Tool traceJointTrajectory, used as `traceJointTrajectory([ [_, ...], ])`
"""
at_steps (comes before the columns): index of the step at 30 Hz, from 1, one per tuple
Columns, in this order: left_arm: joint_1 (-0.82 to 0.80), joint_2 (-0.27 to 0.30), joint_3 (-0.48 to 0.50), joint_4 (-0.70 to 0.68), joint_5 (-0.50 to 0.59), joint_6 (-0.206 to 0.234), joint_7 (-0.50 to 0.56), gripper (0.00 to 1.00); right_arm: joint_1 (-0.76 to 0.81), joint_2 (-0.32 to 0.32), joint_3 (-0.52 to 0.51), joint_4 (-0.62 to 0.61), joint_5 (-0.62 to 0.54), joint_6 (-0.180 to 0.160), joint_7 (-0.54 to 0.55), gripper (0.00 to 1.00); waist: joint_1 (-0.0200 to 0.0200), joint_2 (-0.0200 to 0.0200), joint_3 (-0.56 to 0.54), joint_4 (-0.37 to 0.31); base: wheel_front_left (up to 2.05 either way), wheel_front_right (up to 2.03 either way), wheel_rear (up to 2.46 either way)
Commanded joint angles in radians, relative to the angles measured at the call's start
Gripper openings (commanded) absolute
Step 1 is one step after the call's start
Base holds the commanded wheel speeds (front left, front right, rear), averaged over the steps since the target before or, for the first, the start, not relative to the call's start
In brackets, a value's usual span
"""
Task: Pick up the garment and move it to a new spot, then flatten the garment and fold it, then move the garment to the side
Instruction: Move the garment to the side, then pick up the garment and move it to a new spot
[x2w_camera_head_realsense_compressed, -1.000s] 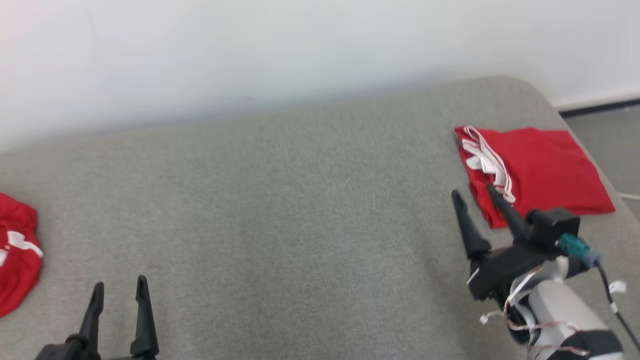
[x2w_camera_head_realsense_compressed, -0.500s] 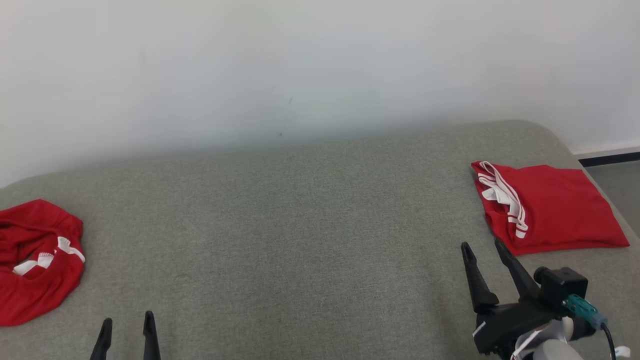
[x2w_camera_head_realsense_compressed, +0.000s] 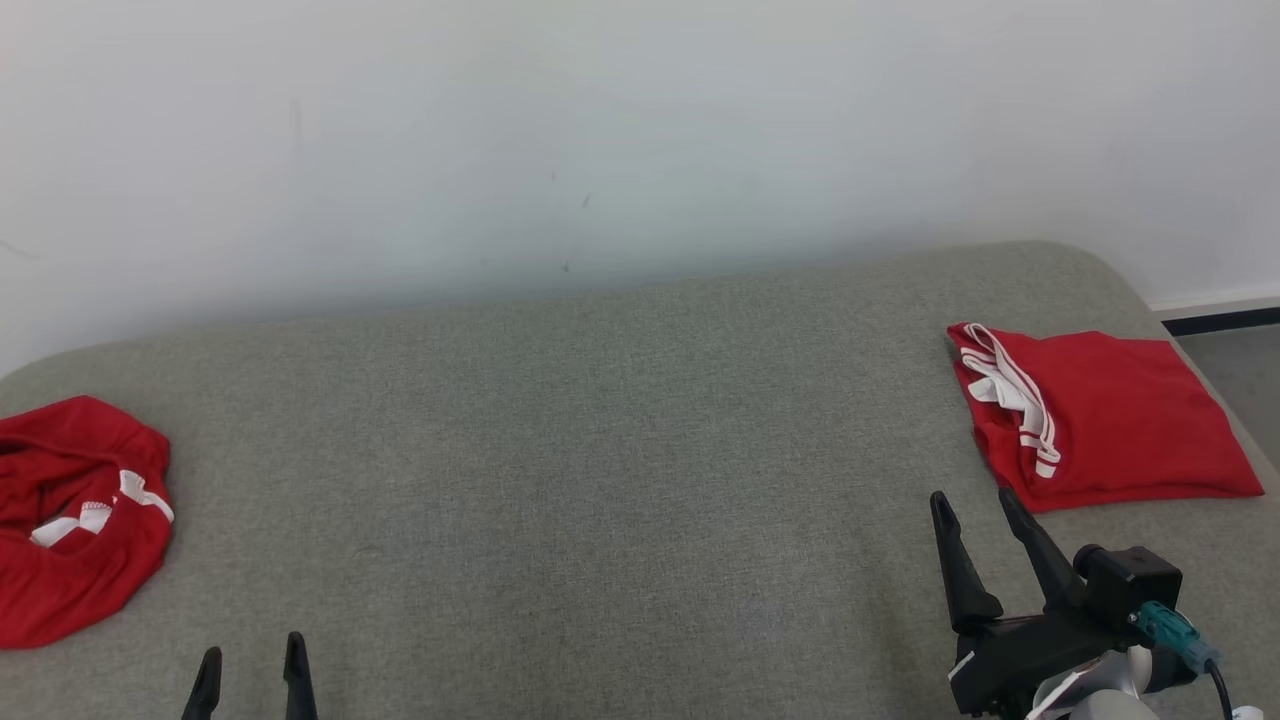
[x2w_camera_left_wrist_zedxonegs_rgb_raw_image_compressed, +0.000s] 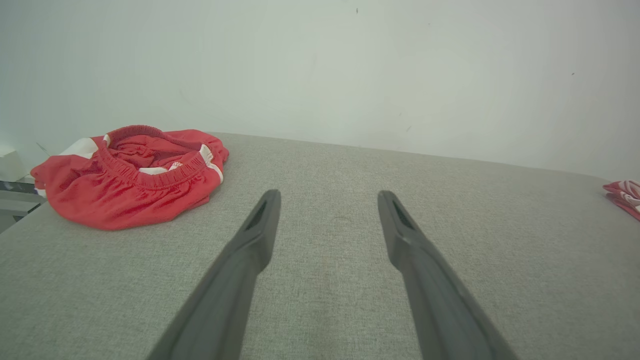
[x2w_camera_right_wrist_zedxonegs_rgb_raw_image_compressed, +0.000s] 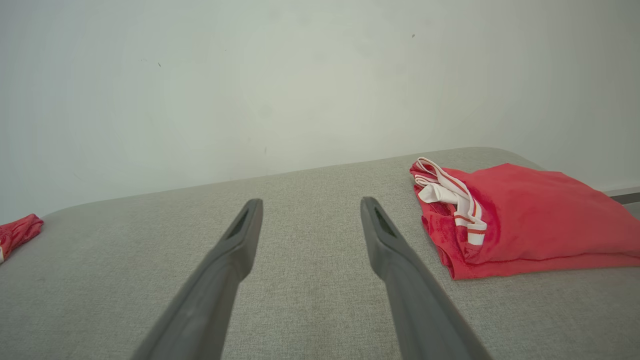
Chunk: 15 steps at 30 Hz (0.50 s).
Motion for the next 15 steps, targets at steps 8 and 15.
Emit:
traceJointTrajectory([
  [8, -0.011, -0.001, 0.005, 0.003, 0.017, -0.008, 0.000, 1.00, 0.012, 0.011, -0.005, 0.000, -0.006, -0.002, -0.004, 1.00, 0.0000, 0.0000, -0.004, 0.010, 0.00, 0.00, 0.00],
  [15, -0.019, -0.001, 0.016, 0.001, 0.014, -0.006, 0.000, 1.00, 0.011, 0.009, 0.014, 0.002, -0.002, -0.002, -0.004, 1.00, 0.0000, 0.0000, -0.011, 0.050, 0.00, 0.00, 0.00],
])
